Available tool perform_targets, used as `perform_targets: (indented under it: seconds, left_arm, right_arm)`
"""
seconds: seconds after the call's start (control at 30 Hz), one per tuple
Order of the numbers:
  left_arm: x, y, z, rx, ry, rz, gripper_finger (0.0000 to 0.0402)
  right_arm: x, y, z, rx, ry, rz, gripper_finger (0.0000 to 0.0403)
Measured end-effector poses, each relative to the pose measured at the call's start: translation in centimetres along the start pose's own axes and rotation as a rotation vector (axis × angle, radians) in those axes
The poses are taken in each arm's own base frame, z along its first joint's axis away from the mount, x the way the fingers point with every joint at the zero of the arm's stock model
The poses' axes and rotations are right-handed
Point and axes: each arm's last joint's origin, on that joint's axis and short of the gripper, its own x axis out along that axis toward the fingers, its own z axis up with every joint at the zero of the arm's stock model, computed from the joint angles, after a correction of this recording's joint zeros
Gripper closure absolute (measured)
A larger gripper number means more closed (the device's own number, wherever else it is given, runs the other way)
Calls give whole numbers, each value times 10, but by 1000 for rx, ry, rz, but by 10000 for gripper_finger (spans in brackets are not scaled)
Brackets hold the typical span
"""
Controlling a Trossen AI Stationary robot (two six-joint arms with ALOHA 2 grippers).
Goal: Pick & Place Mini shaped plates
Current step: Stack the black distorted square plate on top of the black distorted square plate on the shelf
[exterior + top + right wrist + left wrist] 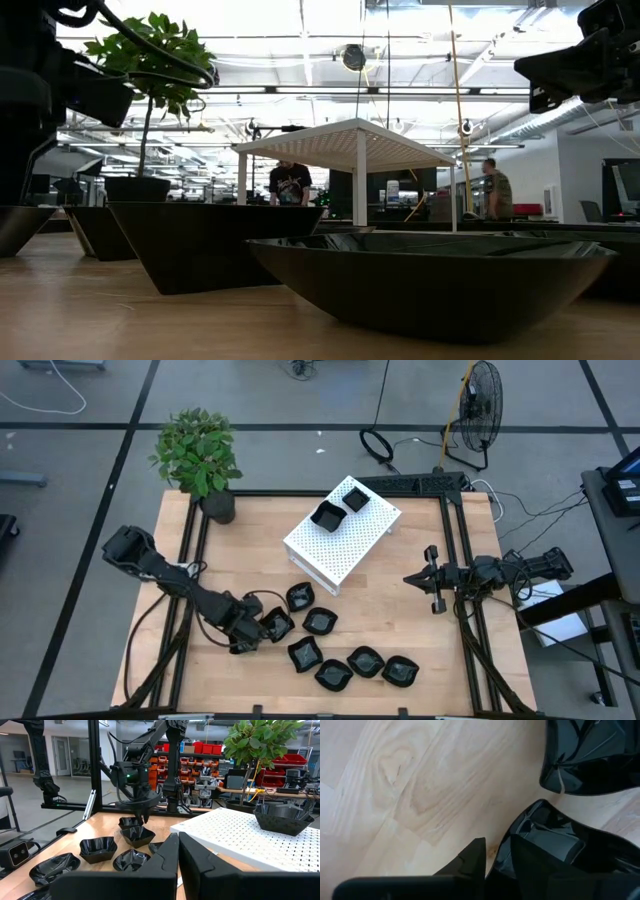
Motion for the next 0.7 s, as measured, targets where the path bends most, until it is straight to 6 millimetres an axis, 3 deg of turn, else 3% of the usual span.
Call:
perform_targets:
  seconds: [0.17, 0.33, 0.5, 0.7]
  left_arm:
    - [2, -2, 1, 7, -15, -35, 348]
    - [19, 2, -2, -8, -34, -84, 393]
    - [21, 3, -2, -4, -47, -103, 386]
    - [8, 7, -3, -19, -68, -154, 395]
  right_arm:
    - [0, 0, 0, 0, 0, 0, 403]
    - [0, 0, 0, 0, 0, 0, 403]
    - [0, 0, 0, 0, 0, 0, 403]
    - [0, 0, 0, 0, 0, 0, 403]
